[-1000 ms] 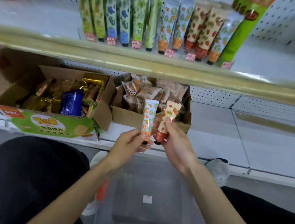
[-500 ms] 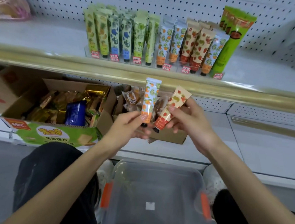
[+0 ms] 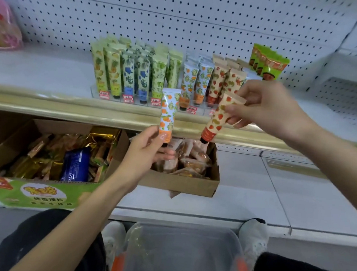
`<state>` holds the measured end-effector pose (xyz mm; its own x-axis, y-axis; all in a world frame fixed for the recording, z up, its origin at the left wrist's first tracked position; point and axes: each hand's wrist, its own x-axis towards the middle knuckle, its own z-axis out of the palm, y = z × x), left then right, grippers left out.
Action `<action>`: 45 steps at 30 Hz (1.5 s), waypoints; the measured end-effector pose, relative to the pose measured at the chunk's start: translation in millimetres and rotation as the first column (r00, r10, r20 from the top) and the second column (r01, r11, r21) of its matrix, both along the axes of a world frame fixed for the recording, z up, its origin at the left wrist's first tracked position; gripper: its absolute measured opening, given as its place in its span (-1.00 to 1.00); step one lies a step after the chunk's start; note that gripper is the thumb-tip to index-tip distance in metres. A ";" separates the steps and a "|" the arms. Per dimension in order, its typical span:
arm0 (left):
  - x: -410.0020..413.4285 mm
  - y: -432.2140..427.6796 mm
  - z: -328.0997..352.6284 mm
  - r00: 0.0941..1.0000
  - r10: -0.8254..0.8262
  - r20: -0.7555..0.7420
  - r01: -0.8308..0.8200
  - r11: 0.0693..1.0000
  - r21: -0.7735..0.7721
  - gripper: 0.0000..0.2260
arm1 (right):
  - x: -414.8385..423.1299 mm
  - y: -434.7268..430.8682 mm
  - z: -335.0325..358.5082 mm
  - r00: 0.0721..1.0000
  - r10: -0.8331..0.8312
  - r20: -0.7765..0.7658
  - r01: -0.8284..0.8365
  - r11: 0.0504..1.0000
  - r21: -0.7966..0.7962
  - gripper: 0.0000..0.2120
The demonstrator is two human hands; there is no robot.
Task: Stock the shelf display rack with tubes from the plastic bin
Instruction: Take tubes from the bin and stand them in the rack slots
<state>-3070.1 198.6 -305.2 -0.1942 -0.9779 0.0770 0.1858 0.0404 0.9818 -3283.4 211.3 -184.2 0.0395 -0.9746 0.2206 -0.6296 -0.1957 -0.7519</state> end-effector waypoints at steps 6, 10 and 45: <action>-8.9 -20.6 0.4 1.000 0.013 0.002 -0.012 0.998 -0.066 -0.83 | -13.3 -23.9 42.1 0.977 -0.063 -0.206 0.051 0.997 -0.063 -0.88; -16.1 -32.0 6.9 1.000 0.019 -0.002 -0.020 0.992 -0.126 -0.86 | -9.4 -42.5 58.3 0.943 -0.094 -0.318 0.067 0.993 -0.094 -0.89; -43.3 -64.1 19.2 0.996 -0.083 0.043 0.088 0.984 -0.156 -0.78 | -5.2 -106.2 17.5 0.752 -0.399 -0.525 0.230 0.905 -0.357 -0.79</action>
